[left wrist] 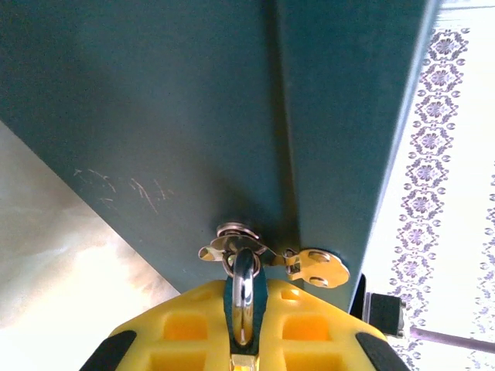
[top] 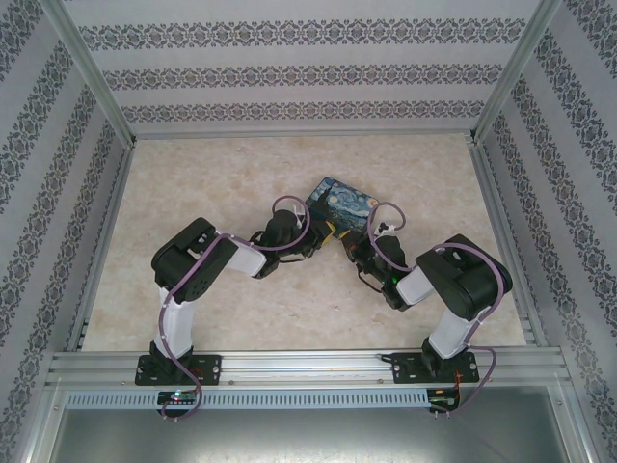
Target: Unlock the padlock with the key
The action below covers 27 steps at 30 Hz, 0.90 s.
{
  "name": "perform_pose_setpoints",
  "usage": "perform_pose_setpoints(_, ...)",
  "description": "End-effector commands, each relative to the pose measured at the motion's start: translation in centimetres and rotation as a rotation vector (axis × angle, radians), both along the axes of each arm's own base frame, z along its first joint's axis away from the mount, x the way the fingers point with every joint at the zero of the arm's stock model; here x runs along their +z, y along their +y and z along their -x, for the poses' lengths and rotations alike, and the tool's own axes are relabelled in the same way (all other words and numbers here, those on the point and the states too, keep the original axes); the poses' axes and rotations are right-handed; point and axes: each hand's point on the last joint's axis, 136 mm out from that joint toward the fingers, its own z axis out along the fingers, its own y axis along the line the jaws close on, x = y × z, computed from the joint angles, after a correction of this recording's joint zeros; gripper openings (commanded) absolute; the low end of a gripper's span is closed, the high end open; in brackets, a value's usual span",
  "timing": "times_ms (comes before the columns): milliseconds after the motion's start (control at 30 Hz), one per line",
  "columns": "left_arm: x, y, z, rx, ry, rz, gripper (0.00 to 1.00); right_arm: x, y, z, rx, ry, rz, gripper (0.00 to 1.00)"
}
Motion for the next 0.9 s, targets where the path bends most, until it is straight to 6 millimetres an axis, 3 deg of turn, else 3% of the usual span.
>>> perform_pose_setpoints(0,0.2,-3.7,4.9,-0.215,-0.001,-0.046,0.0,9.0,3.0,-1.1,0.07,-0.239,-0.187,0.0)
perform_pose_setpoints(300,-0.1,-3.9,4.8,-0.22,-0.006,-0.062,0.0,9.3,3.6,-1.0,0.026,-0.214,-0.233,0.0)
perform_pose_setpoints(433,-0.5,-3.7,4.9,-0.22,-0.004,-0.078,0.0,9.3,2.9,-1.0,-0.001,-0.22,-0.226,0.0)
perform_pose_setpoints(867,-1.9,-2.4,4.9,-0.219,-0.054,-0.23,0.0,8.6,3.0,-0.7,0.003,-0.209,-0.206,0.0)
